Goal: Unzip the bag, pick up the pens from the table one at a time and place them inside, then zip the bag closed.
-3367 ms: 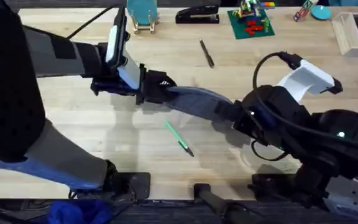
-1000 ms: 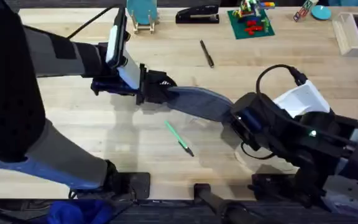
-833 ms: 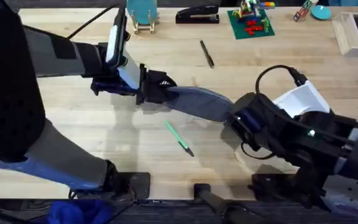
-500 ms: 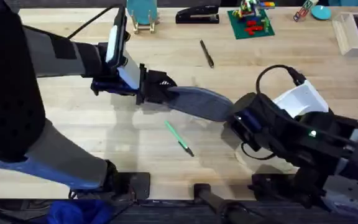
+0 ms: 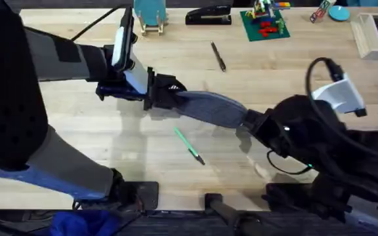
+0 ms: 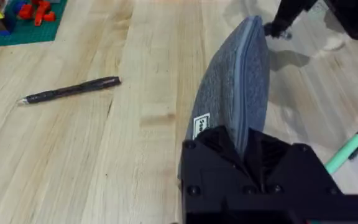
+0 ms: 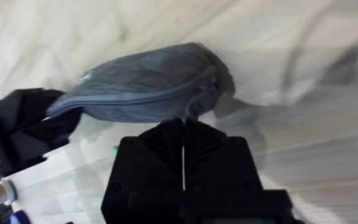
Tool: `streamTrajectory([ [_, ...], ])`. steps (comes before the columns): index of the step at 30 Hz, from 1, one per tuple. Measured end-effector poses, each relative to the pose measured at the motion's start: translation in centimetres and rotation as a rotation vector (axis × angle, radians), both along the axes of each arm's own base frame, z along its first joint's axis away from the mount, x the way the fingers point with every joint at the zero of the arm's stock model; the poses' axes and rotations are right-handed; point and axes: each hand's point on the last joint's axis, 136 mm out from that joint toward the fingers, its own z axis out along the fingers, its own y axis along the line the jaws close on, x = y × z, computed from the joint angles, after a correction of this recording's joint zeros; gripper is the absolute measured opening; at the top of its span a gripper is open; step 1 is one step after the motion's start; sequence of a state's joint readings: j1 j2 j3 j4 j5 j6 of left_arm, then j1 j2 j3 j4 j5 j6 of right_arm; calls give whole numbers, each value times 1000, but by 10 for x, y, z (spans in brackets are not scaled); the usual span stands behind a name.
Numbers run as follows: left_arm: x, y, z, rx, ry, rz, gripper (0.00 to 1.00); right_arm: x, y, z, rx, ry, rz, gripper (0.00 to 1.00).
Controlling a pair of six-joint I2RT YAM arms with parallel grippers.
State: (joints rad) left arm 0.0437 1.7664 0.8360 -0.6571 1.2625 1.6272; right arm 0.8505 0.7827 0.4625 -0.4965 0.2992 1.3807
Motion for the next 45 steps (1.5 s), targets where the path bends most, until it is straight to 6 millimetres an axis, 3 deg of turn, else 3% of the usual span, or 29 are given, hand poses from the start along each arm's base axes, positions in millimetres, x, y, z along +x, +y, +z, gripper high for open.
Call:
streamTrajectory([
  [8, 0, 0, 0, 0, 0, 0, 43, 6, -9, 24, -21, -130, 35, 31],
  [26, 0, 0, 0, 0, 0, 0, 43, 14, -15, 37, -134, -214, 112, 32],
  [39, 0, 0, 0, 0, 0, 0, 43, 24, -6, 84, -151, -326, 178, 33],
  [44, 0, 0, 0, 0, 0, 0, 43, 21, -9, 87, -188, -324, 208, 34],
  [45, 0, 0, 0, 0, 1, 0, 43, 21, -9, 86, -196, -325, 215, 74],
])
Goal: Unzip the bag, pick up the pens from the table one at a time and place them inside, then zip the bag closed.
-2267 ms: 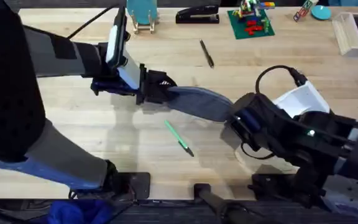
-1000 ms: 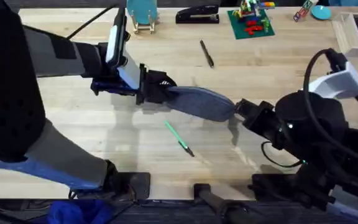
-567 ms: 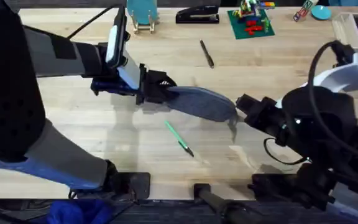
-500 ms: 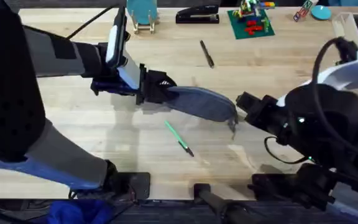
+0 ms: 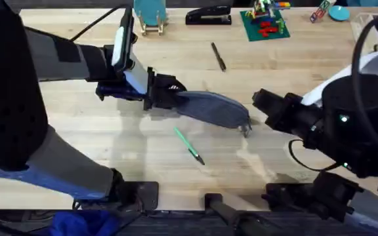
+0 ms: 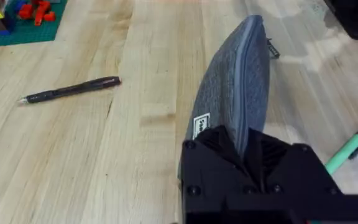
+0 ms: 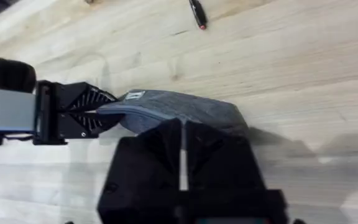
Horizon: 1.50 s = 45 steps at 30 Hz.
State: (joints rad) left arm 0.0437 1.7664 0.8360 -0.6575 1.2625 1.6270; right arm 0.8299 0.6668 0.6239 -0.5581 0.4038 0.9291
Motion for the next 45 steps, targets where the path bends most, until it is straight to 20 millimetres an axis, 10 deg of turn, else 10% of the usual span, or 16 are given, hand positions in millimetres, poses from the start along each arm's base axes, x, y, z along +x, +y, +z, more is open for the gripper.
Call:
streamTrajectory([
  [3, 0, 0, 0, 0, 0, 0, 43, 0, 0, -1, -33, -9, 24, 273],
  [9, 0, 0, 0, 0, 0, 0, 43, 0, 0, -1, -138, -49, 107, 985],
  [27, 0, 0, 0, 0, 0, 0, 43, -26, -36, -1, -602, -9, 442, 995],
  [45, 0, 0, 0, 0, 0, 0, 43, -10, -27, -58, -679, 232, 669, 996],
])
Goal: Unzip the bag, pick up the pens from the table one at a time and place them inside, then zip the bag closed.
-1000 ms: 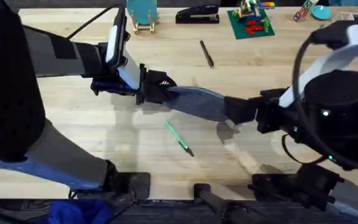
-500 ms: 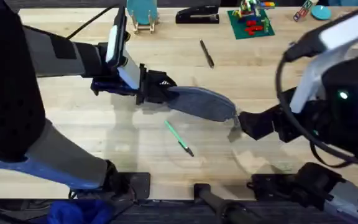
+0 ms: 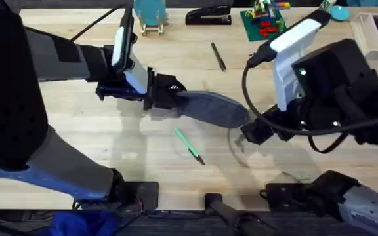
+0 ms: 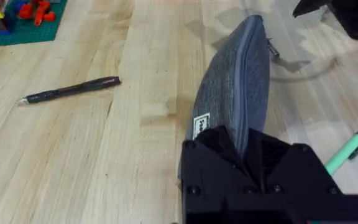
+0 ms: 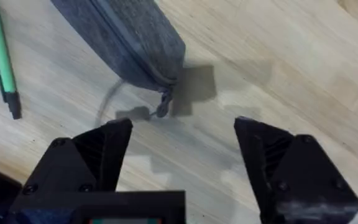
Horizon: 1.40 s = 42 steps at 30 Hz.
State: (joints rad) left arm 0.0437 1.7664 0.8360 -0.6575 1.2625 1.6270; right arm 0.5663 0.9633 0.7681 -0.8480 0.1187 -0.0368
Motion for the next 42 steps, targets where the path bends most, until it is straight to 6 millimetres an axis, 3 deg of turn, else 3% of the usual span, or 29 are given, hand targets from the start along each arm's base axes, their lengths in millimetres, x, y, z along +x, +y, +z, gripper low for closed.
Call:
streamTrajectory([
  [42, 0, 0, 0, 0, 0, 0, 43, -5, 14, -56, -68, 243, 42, 995],
])
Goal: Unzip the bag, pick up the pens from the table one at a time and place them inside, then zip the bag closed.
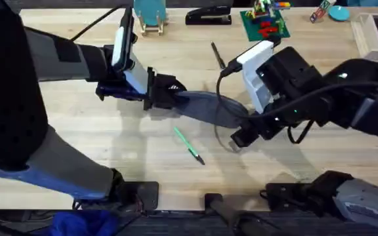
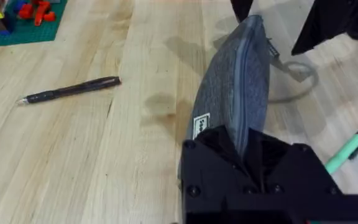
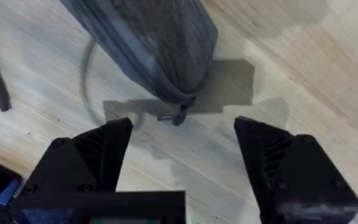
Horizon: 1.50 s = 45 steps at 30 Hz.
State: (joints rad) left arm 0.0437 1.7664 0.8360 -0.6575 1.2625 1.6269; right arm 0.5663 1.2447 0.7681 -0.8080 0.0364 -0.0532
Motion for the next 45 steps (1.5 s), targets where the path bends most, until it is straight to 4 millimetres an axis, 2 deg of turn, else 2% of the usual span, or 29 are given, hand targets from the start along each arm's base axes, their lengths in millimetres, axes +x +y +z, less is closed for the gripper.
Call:
streamTrajectory([
  [11, 0, 0, 0, 0, 0, 0, 43, 3, 2, -10, -13, 20, 0, 991],
  [19, 0, 0, 0, 0, 0, 0, 43, 3, 2, -10, -13, 20, 0, 895],
  [23, 0, 0, 0, 0, 0, 0, 43, 4, 2, -12, -16, 26, 0, 882],
  [35, 0, 0, 0, 0, 0, 0, 43, 5, 3, -17, -23, 37, 0, 523],
  [41, 0, 0, 0, 0, 0, 0, 43, 5, 3, -17, -23, 37, 0, 277],
  [43, 0, 0, 0, 0, 0, 0, 43, 5, 3, -17, -23, 37, -1, 174],
  [44, 0, 0, 0, 0, 0, 0, 43, 5, 3, -17, -23, 37, 0, 83],
  [45, 0, 0, 0, 0, 0, 0, 43, 5, 3, -17, -23, 37, -1, 46],
])
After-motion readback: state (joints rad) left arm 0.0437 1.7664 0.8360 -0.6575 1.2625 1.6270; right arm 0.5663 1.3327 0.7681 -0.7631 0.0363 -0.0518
